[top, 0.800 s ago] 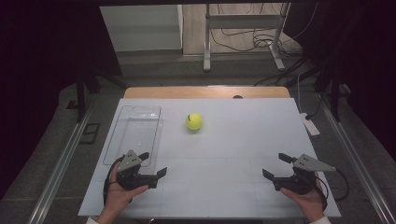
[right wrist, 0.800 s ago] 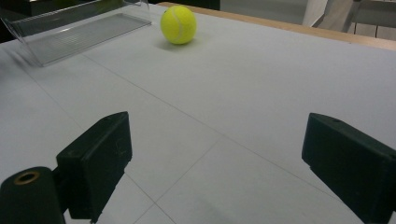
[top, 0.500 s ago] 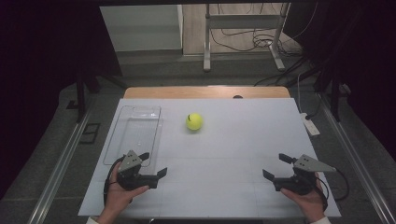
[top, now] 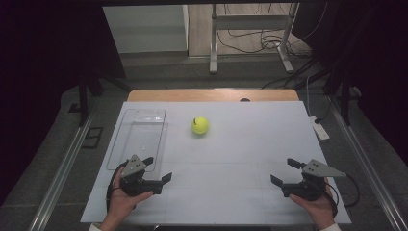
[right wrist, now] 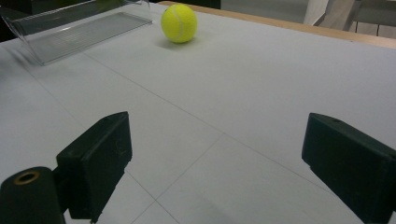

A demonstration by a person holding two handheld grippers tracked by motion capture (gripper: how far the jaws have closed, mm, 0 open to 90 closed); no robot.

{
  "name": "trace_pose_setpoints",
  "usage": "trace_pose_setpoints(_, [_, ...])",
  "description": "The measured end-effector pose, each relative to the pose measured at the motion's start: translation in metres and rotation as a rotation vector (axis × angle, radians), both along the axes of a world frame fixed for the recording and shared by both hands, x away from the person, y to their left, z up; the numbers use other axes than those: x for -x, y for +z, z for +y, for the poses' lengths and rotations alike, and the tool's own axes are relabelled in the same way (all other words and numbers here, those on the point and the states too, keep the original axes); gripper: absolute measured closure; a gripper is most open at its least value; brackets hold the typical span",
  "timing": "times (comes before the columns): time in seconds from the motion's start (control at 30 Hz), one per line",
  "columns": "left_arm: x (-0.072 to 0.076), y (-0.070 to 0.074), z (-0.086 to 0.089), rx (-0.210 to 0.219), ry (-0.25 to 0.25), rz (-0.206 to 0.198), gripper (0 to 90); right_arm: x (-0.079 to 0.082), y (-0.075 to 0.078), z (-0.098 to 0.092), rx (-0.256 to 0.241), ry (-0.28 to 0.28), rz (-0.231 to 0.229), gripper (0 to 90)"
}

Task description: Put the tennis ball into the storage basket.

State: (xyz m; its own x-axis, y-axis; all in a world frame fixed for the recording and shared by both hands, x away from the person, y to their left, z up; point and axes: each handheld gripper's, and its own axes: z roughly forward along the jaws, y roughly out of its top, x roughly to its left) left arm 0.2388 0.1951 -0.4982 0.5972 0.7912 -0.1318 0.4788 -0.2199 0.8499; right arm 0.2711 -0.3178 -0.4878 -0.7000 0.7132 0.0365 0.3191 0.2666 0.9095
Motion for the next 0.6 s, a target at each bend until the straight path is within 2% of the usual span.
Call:
trace_pose_setpoints(0.3, [0.000,0.002,0.000,0.001,0.001,0.011,9.4,-0.001,0.000,0.000,-0.001,0.000,0.001,8.9])
trace_pose_setpoints(0.6, [-0.004,0.013,-0.001,0.010,-0.005,0.039,9.4,-0.001,0.000,0.001,-0.003,0.002,0.001,8.9])
